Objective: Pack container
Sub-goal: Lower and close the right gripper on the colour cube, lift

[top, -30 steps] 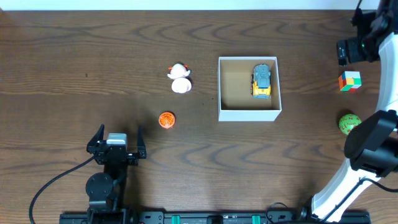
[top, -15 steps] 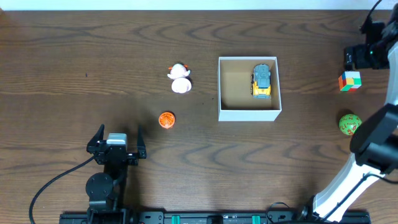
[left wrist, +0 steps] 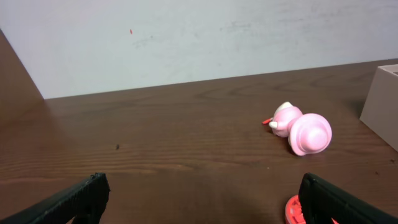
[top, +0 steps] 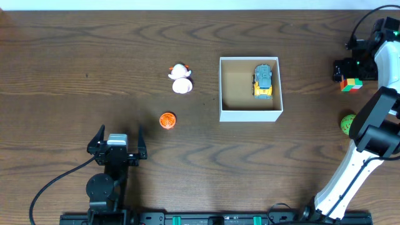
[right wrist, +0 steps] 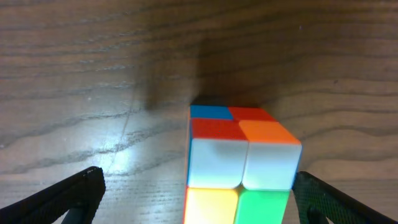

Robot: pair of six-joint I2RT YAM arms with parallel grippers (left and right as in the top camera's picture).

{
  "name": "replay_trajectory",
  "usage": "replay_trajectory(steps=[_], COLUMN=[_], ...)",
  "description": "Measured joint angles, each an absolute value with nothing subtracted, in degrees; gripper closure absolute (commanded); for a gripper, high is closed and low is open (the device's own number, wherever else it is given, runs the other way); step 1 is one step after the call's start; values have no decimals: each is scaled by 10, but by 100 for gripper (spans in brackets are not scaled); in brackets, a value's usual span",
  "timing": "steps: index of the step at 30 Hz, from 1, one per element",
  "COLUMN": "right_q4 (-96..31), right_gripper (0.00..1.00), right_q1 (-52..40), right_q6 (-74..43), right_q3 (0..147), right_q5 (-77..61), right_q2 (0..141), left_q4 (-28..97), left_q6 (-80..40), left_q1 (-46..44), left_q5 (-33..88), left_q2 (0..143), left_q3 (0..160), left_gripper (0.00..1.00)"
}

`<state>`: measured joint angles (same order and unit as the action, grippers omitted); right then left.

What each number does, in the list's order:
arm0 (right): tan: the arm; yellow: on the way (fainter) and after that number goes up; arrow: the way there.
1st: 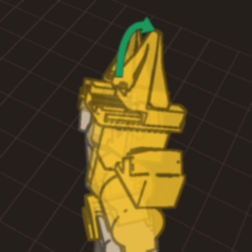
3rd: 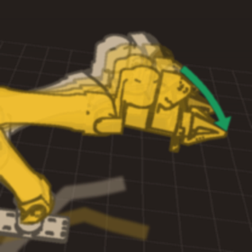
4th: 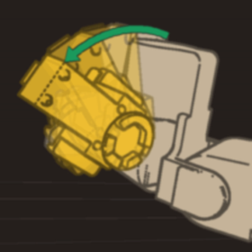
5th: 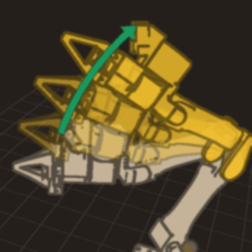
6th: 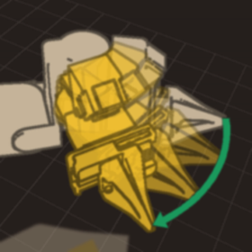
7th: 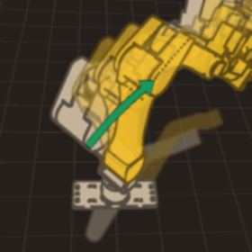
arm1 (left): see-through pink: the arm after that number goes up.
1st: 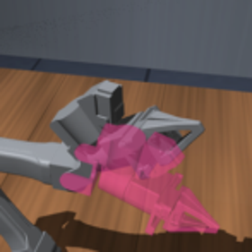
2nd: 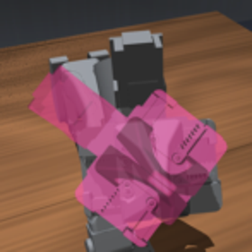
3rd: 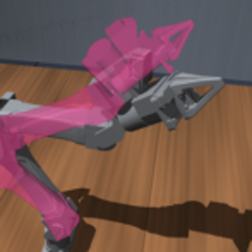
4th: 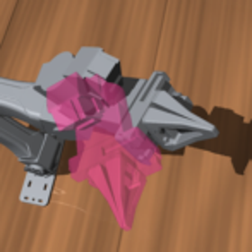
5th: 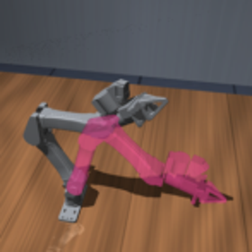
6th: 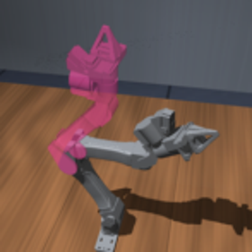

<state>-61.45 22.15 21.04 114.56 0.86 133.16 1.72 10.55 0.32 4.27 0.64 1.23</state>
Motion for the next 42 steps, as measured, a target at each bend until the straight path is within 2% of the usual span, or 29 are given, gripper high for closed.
replay_trajectory(steps=[14,26,36,39,42], right_q4=[-605,-609,-610,-609,-610], right_gripper=[1,20,19,27,28], right_q1=[250,250,250,250,250], right_q6=[190,184,184,185,184], right_q3=[1146,1146,1146,1146,1146], right_q5=[12,-2,-8,-12,-15], right_q2=[1338,1338,1340,1342,1345], left_q4=[17,17,17,17,17], left_q6=[105,105,105,105,105], left_q1=[3,3,3,3,3], left_q5=[43,43,43,43,43], left_q2=[6,6,6,6,6], left_q3=[12,12,12,12,12], left_gripper=[2,2,2,2,2])
